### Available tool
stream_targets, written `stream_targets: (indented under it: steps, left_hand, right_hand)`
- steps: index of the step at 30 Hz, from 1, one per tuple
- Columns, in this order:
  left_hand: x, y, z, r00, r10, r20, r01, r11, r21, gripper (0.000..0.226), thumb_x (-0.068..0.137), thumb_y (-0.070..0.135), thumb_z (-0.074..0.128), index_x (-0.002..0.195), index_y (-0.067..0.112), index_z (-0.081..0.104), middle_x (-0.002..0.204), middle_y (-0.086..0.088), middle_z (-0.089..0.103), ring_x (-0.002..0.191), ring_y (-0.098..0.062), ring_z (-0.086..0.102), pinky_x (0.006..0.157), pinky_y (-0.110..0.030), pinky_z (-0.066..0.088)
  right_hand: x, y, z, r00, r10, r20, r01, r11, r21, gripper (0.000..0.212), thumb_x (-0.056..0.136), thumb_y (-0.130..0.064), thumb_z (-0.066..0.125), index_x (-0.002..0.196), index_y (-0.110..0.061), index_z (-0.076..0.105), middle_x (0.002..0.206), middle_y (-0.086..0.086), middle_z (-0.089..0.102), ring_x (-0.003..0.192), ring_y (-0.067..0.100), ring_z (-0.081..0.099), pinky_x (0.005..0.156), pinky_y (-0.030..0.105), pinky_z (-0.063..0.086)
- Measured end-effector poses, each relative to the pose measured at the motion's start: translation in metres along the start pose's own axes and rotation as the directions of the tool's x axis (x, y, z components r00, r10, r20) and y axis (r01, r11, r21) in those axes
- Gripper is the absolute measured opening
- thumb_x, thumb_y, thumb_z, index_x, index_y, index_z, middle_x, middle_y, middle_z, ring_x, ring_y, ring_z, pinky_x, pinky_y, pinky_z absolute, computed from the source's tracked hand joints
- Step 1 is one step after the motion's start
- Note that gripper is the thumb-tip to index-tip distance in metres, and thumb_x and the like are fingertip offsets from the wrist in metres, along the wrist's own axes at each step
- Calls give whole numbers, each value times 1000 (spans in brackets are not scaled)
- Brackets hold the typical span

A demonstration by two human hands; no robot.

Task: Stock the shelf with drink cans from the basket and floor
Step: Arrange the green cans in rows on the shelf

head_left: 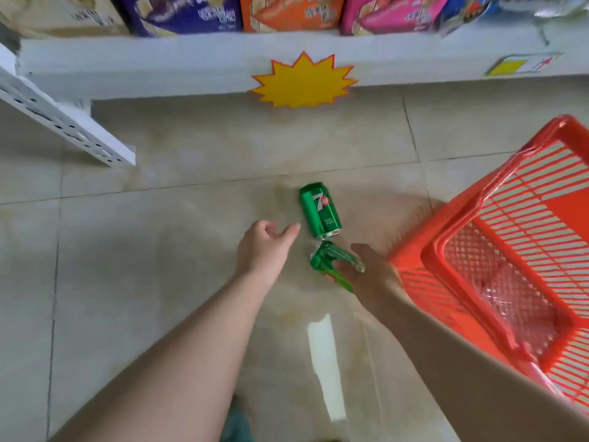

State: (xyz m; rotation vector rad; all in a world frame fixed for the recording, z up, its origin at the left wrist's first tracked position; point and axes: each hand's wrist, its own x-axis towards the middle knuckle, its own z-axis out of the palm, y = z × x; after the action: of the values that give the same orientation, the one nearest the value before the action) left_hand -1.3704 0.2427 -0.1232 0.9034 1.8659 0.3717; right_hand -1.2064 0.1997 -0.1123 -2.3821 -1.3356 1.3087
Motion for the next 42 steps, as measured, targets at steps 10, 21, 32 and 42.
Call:
stream_targets:
  steps: [10, 21, 32, 42]
  left_hand:
    - [124, 13, 107, 969, -73, 234, 114, 980, -164, 124, 15, 83, 72, 119, 18, 56, 116, -3, 65, 101, -21, 64, 96, -38, 49]
    - [94, 42, 7, 997, 31, 68, -23, 992, -125, 43, 59, 33, 85, 95, 20, 64, 96, 0, 69, 85, -17, 66, 77, -27, 53]
    - [-47, 189, -180, 929, 238, 282, -230, 971, -64, 40, 62, 14, 87, 95, 25, 68, 98, 4, 73, 96, -12, 66, 97, -37, 49]
    - [-178, 364, -299, 830, 411, 378, -461, 886, 49, 76, 36, 36, 95, 103, 32, 59, 96, 3, 73, 94, -11, 67, 83, -26, 53]
  right_hand:
    - [86, 40, 65, 995, -90, 46, 98, 969, -226, 78, 62, -47, 82, 130, -26, 50, 123, -4, 52, 106, 18, 54, 76, 28, 42]
    - [63, 5, 11, 996, 42, -83, -27, 985, 168, 48, 61, -36, 87, 104, -22, 69, 91, 0, 71, 85, 20, 67, 74, 30, 55]
    - [-50, -161, -142, 992, -78, -100, 118, 864, 489, 33, 63, -37, 86, 88, -22, 70, 82, -4, 71, 77, 14, 67, 68, 29, 55]
    - [-160, -289, -317, 944, -319, -88, 306, 739, 600, 34, 67, -31, 86, 95, -17, 72, 76, -7, 75, 67, 3, 68, 56, 17, 50]
